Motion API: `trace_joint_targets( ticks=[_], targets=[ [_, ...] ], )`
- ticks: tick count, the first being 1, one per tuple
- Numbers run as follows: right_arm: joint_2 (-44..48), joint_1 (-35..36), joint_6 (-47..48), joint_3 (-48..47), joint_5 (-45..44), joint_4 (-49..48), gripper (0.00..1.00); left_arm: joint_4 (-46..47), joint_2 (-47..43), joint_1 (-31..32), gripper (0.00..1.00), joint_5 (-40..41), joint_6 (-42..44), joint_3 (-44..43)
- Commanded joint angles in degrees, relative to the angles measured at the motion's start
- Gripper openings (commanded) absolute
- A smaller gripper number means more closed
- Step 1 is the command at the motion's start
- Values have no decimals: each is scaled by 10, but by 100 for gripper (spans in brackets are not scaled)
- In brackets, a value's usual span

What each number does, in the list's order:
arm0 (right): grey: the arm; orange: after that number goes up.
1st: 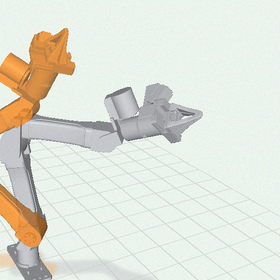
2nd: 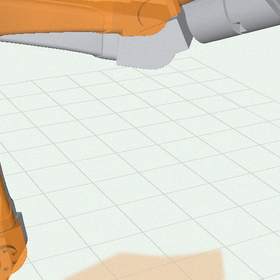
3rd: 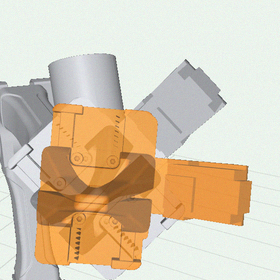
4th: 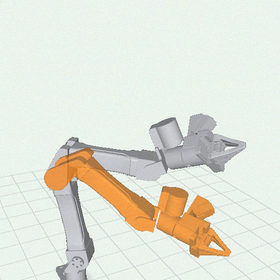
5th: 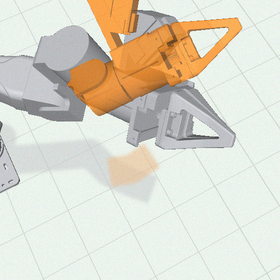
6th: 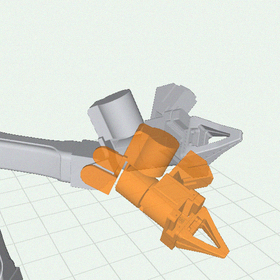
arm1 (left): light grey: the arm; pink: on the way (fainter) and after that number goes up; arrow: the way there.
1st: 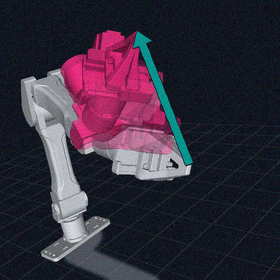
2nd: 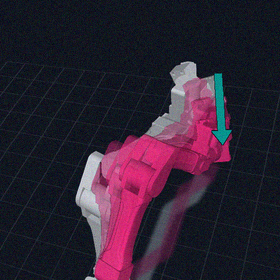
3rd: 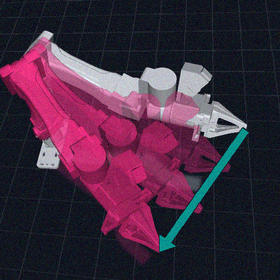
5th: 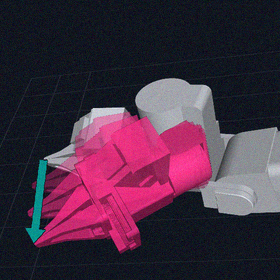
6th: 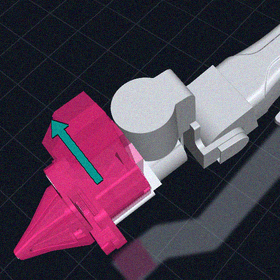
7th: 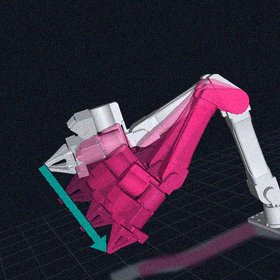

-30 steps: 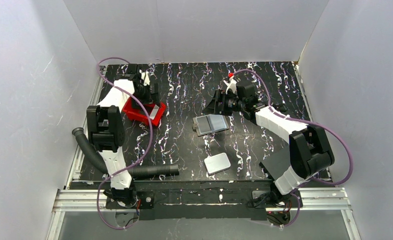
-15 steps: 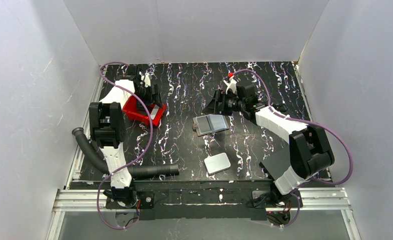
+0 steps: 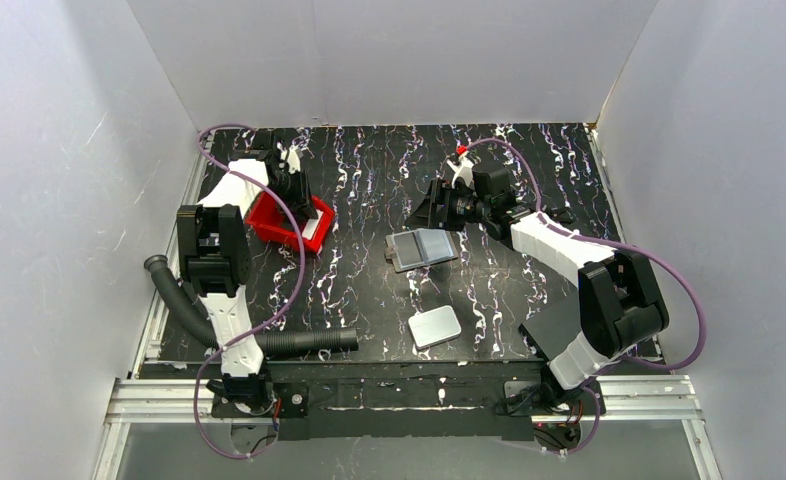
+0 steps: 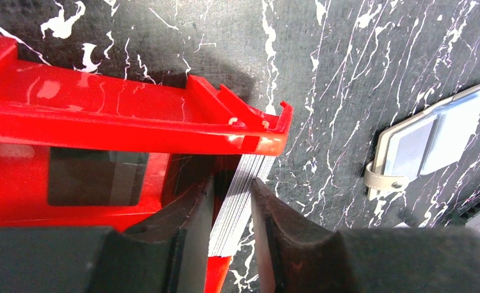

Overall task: Put the credit cards into the card holder
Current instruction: Pick up the credit card from the storage box.

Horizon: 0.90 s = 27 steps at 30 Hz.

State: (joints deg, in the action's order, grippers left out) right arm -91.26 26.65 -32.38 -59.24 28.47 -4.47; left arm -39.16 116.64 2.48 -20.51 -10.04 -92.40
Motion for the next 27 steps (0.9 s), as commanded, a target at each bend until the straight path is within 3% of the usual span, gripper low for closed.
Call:
trace_joint_targets(
  ticks=[1, 19, 27],
  targets=[
    [5, 2, 4, -10, 0, -21, 80, -12, -24, 3, 25, -4, 5, 6],
    [3, 1, 0, -9, 3, -24, 79, -13, -29, 2, 4, 12, 3, 4],
    [1, 2, 0, -8, 5, -25, 79, -17, -52, 2, 0, 34, 5, 4]
  ],
)
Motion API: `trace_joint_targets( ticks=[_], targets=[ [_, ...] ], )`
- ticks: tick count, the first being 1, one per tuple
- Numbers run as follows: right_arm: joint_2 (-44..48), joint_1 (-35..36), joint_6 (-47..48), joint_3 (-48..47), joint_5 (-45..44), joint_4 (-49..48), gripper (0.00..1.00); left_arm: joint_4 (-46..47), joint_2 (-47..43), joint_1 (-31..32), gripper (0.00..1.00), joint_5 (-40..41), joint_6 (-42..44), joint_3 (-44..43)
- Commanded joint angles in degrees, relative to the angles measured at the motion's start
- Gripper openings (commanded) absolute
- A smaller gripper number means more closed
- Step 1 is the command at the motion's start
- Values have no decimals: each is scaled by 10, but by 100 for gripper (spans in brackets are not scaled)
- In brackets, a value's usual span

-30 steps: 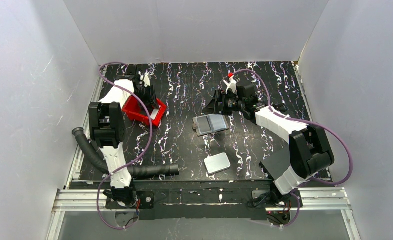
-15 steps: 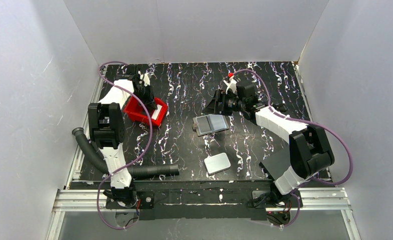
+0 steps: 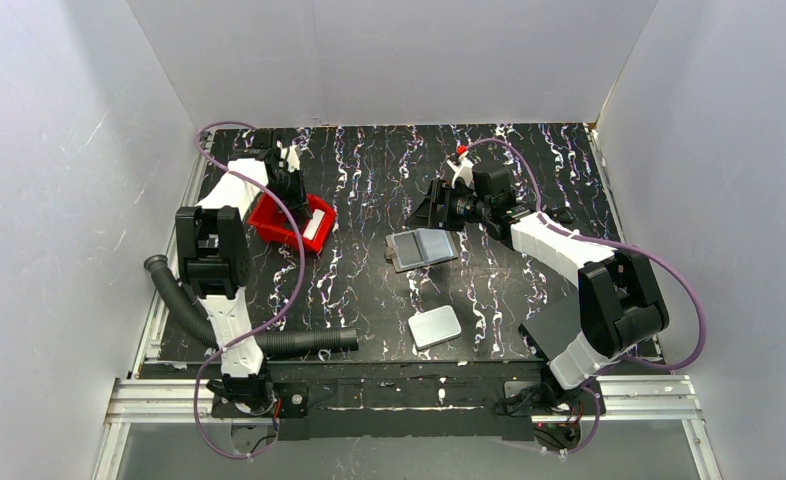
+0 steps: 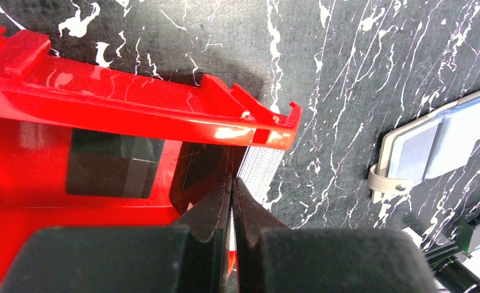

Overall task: Put the credit cards into the card holder
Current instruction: Pick up the credit card from the storage box.

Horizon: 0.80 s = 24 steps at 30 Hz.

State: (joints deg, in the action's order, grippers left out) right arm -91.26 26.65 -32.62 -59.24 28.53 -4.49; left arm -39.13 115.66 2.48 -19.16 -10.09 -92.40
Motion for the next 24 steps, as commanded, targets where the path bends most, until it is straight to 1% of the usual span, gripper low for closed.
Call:
trace_joint_targets(
  ticks=[1, 9, 10, 12, 14, 17, 24],
  targets=[
    [1, 2, 1, -8, 5, -26, 79, -17, -46, 2, 0, 24, 7, 5],
    [-4, 7, -1, -12, 5, -29, 78, -16, -67, 2, 0, 43, 10, 8],
    [-4, 8, -1, -11, 4, -29, 78, -16, -67, 3, 9, 39, 10, 9],
    [-6, 9, -2, -11, 4, -29, 78, -16, -65, 3, 35, 35, 9, 11],
    [-6, 9, -2, -11, 4, -29, 78, -21, -56, 2, 52, 26, 10, 10],
    [-5, 10, -2, -11, 4, -31, 78, -24, -42, 3, 56, 9, 10, 6],
    [-4, 12, -5, -10, 5, -35, 78, -20, -5, 12, 58, -12, 8, 2]
  ],
)
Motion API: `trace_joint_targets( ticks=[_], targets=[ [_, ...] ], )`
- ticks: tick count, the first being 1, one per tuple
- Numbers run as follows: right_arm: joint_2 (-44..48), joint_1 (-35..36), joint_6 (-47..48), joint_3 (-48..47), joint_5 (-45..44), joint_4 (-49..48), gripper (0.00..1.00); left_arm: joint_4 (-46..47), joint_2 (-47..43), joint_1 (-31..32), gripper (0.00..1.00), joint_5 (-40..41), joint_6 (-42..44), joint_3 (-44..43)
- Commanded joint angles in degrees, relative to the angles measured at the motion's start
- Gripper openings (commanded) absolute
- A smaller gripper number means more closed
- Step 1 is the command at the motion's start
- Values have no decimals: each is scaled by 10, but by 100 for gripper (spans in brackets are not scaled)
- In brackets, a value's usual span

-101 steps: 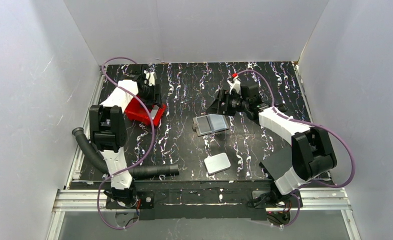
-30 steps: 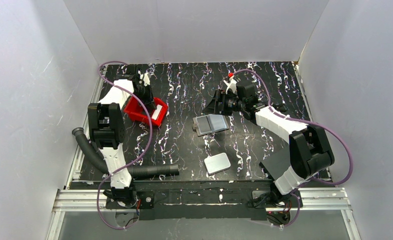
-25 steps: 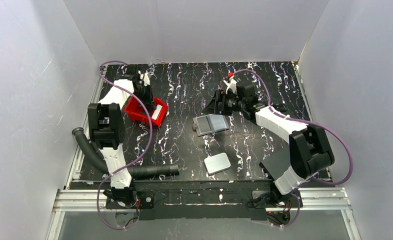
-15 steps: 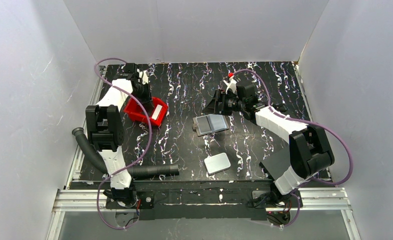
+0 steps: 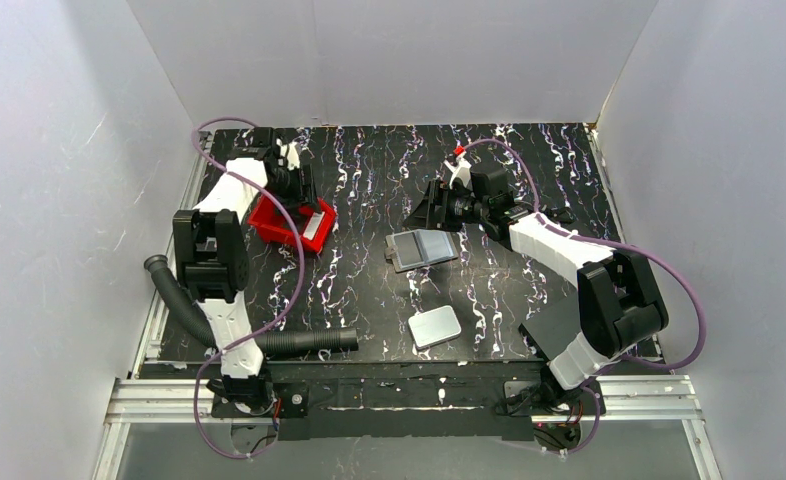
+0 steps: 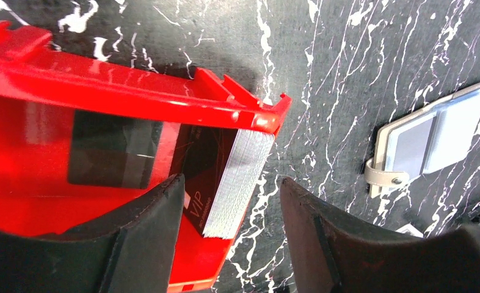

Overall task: Put the credit cards into the card holder
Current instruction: Pick up the credit card from the storage box.

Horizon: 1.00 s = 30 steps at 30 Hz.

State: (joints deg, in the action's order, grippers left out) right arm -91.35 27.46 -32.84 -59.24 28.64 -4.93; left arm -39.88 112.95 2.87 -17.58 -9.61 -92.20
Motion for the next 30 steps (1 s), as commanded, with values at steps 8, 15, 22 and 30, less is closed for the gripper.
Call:
trace_joint_targets(
  ticks=[8, 15, 22, 30],
  targets=[
    [2, 4, -1, -11, 3, -28, 78, -11, 45, 10, 49, -32, 0, -6],
    [2, 4, -2, -14, 4, -27, 78, -3, 24, 10, 22, -26, -2, 0],
    [0, 6, -3, -15, 3, -27, 78, -1, 0, 10, 18, -14, 2, 6],
    [-3, 8, -3, -14, 1, -27, 77, -5, -24, 10, 20, -7, -1, 8]
  ],
)
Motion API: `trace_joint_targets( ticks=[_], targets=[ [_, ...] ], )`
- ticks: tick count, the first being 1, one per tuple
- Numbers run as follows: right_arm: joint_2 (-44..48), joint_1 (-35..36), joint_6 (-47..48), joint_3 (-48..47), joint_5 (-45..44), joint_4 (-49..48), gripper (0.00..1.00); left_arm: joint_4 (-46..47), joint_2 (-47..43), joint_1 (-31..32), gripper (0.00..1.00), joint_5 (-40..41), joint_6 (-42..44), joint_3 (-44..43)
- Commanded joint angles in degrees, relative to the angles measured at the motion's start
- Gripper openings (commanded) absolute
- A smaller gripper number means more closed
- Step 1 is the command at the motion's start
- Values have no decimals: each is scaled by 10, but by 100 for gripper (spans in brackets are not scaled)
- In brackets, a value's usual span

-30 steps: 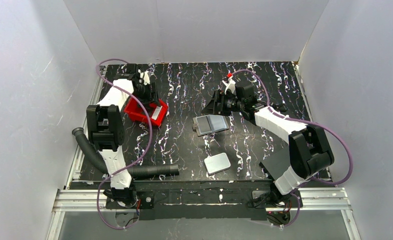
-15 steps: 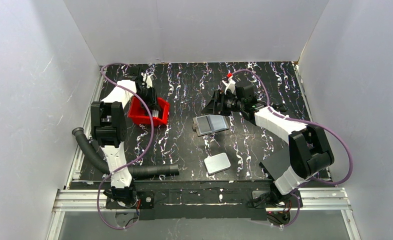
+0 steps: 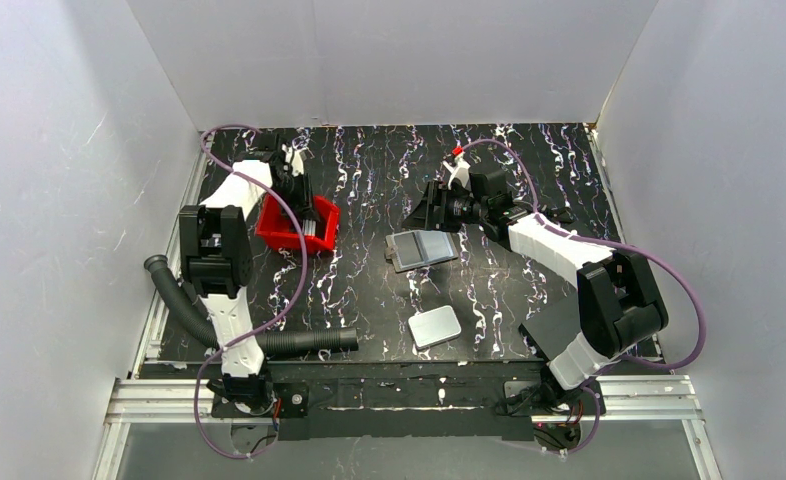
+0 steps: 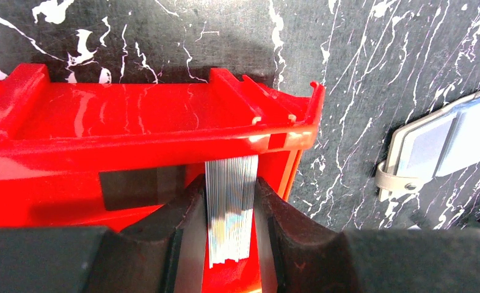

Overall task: Put the credit cards into the card holder
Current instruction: Pick up the credit card from the storage box.

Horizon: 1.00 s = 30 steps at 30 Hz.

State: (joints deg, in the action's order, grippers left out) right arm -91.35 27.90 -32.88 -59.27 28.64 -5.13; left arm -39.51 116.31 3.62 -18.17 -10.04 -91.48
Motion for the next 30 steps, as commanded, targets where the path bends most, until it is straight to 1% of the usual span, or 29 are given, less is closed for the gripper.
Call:
trace_joint_targets(
  ticks=[1, 11, 13, 15, 17, 18, 19, 23, 25, 27, 30],
  targets=[
    [-4, 4, -2, -14, 1, -25, 77, -9, -60, 2, 21, -1, 3, 0],
    [-7, 7, -4, -13, 0, -30, 77, -13, -38, 12, 25, -27, -4, -9],
    [-7, 7, -3, -12, 0, -30, 77, -13, -34, 17, 25, -16, -5, -11],
    [-8, 7, -4, -11, 0, -31, 77, -17, -30, 26, 26, 14, -1, -16],
    [-8, 8, -5, -10, 1, -34, 77, -27, -22, 41, 31, 37, 5, -22],
    [-10, 8, -6, -10, 1, -35, 77, -28, -20, 47, 31, 40, 7, -22],
    [-9, 8, -6, -10, 1, -36, 77, -29, -18, 54, 32, 39, 6, -21],
    [-8, 8, -5, -10, 1, -34, 77, -29, -15, 64, 42, 31, 3, -25],
    [-5, 8, -3, -9, 0, -32, 77, -28, -16, 64, 45, 19, 2, -26],
    [-4, 8, -3, -9, -1, -31, 77, -28, -18, 64, 45, 12, 1, -27],
    [-4, 8, -3, -9, 0, -31, 77, -27, -23, 65, 41, 11, 1, -24]
  ],
)
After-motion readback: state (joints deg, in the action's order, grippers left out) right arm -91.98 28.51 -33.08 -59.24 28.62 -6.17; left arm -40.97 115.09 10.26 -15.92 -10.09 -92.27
